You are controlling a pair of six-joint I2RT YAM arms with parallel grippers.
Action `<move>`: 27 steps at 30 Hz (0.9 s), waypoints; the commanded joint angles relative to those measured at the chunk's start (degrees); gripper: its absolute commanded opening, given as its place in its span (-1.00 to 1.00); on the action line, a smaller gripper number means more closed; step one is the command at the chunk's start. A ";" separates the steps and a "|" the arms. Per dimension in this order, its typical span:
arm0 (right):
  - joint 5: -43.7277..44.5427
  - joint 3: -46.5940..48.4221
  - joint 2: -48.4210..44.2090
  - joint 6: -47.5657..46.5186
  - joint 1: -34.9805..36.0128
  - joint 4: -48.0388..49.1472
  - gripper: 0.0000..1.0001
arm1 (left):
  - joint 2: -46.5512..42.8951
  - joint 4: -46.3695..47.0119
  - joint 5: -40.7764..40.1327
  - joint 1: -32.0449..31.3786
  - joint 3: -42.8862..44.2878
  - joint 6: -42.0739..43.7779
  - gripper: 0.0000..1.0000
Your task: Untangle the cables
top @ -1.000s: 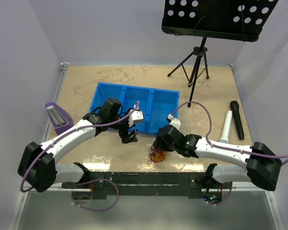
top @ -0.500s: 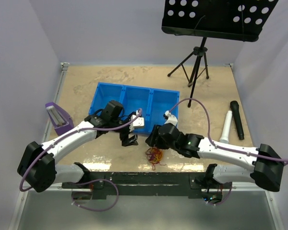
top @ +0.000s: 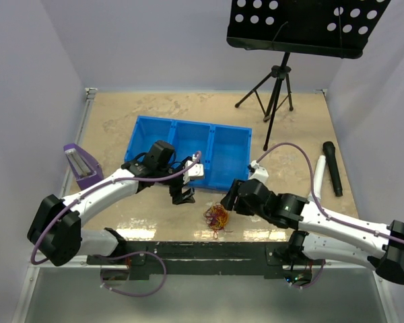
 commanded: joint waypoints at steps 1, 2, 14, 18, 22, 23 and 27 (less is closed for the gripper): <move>2.44 -2.14 2.23 1.72 0.07 1.06 0.17 | -0.76 0.49 0.81 -0.20 2.41 -0.92 0.73; 3.05 -2.06 4.07 1.63 0.07 1.77 0.15 | -0.93 0.31 0.98 -0.20 2.76 -1.01 0.74; 10.26 -0.82 14.55 0.31 0.07 10.56 -0.32 | -1.37 0.05 1.51 -0.20 3.47 -2.07 0.82; 10.35 -1.09 14.29 -0.13 0.07 12.93 -0.91 | -1.37 0.92 1.51 -0.20 3.73 -3.03 0.88; 11.14 2.59 9.64 -3.81 1.03 12.94 -1.00 | -0.94 2.86 2.39 -0.20 4.52 -6.72 1.00; 11.05 4.43 7.80 -5.13 1.30 12.76 -1.00 | -0.85 3.21 3.00 -0.12 5.22 -7.34 1.00; 9.83 11.90 5.15 -8.56 2.00 11.01 -1.00 | -0.58 5.32 4.84 0.50 8.21 -14.01 1.00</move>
